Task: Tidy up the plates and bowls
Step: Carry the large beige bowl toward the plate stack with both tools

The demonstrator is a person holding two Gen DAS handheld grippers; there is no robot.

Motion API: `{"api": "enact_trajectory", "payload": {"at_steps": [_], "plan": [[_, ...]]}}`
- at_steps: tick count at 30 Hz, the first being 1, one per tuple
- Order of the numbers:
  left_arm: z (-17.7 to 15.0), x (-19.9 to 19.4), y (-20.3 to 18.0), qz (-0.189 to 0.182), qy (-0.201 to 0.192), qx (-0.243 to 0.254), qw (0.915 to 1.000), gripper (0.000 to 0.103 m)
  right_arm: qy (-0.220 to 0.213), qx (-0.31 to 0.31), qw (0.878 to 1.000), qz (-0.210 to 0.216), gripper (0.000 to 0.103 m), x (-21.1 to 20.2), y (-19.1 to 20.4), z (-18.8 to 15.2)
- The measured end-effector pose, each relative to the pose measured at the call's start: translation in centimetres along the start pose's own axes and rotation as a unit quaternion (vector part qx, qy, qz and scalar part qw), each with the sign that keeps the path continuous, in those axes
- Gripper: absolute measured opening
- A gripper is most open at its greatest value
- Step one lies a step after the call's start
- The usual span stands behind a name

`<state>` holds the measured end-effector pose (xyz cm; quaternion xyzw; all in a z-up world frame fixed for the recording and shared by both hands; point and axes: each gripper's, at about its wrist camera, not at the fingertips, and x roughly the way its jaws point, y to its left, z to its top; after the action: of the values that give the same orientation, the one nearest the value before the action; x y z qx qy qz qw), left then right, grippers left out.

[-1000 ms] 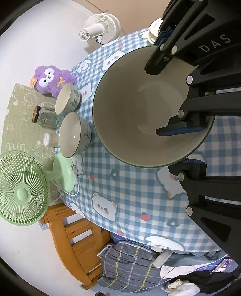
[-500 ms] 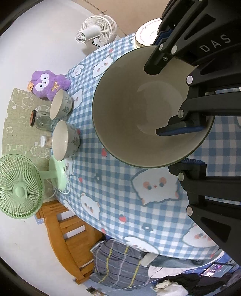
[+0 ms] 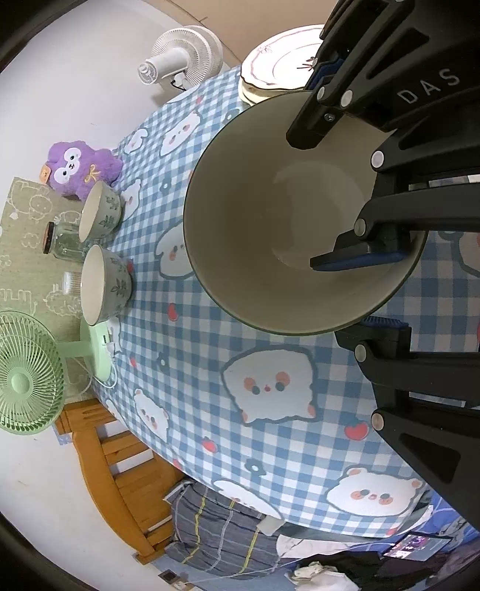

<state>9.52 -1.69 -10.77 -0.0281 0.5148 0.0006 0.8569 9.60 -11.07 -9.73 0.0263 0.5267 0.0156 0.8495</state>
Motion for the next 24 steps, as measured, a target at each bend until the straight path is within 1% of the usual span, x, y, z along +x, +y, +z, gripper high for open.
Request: {"api": "enact_trajectory", "payload": {"at_steps": [6,13,24], "plan": [[-0.6,0.8,0.2,0.006,0.004,-0.003,1.0000,0.020,0.006,0.000,1.000,0.006,0.015,1.1,0.0,-0.5],[-1.2,1.7,0.2,0.005,0.015,-0.010,0.9998,0.020,0.017,-0.004,1.000,0.003,0.015,2.1,-0.1,-0.9],[-1.4,2.2,0.3,0.007,0.011,-0.006,0.9999,0.020,0.018,0.002,1.000,0.004,0.015,2.7,-0.2,-1.1]]}}
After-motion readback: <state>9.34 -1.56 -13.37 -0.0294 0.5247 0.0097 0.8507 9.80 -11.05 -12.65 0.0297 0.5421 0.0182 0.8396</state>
